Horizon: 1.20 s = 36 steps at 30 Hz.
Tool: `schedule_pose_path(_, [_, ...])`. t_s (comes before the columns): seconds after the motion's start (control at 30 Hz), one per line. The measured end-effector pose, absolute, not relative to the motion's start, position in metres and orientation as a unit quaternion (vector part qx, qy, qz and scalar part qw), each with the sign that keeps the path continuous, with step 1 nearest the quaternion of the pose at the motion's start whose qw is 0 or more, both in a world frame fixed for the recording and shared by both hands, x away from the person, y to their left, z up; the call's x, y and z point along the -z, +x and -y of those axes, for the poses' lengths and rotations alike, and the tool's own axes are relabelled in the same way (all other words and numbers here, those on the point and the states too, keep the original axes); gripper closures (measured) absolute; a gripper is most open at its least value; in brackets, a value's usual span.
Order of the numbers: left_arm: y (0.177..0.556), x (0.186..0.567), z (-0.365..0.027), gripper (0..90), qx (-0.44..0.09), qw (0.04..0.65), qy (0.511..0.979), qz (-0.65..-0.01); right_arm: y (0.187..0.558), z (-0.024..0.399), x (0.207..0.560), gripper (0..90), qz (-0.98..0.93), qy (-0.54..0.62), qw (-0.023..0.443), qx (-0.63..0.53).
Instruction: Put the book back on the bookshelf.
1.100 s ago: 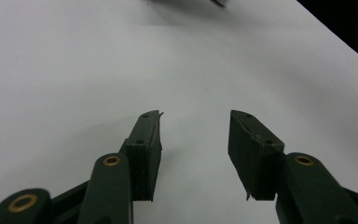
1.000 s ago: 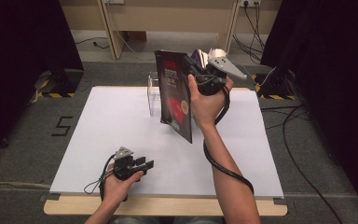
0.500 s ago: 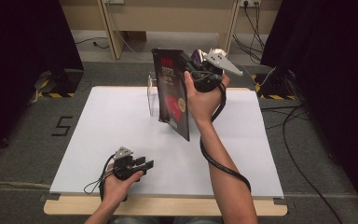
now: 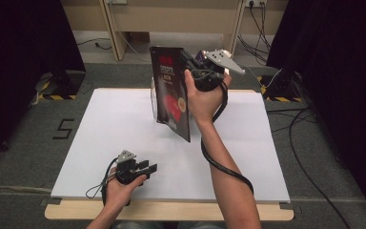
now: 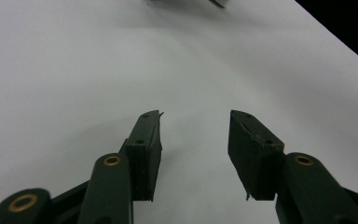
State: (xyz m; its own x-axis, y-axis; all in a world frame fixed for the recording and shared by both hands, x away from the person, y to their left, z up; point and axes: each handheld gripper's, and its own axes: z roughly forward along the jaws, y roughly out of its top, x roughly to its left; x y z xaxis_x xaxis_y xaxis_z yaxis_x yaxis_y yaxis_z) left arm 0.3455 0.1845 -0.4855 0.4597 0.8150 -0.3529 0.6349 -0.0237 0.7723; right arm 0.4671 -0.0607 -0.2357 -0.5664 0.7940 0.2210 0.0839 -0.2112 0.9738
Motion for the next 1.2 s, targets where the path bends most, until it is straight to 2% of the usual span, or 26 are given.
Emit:
schedule_pose_path(0.9, [0.345,0.487,-0.184,53.8,-0.092,0.476,0.711,-0.51,0.524,0.036,0.242,87.9,-0.559,0.42,0.281,-0.658])
schedule_pose_path(1.2, [0.345,0.487,-0.185,53.7,-0.092,0.475,0.712,-0.509,0.544,0.026,0.257,87.7,-0.565,0.435,0.291,-0.638])
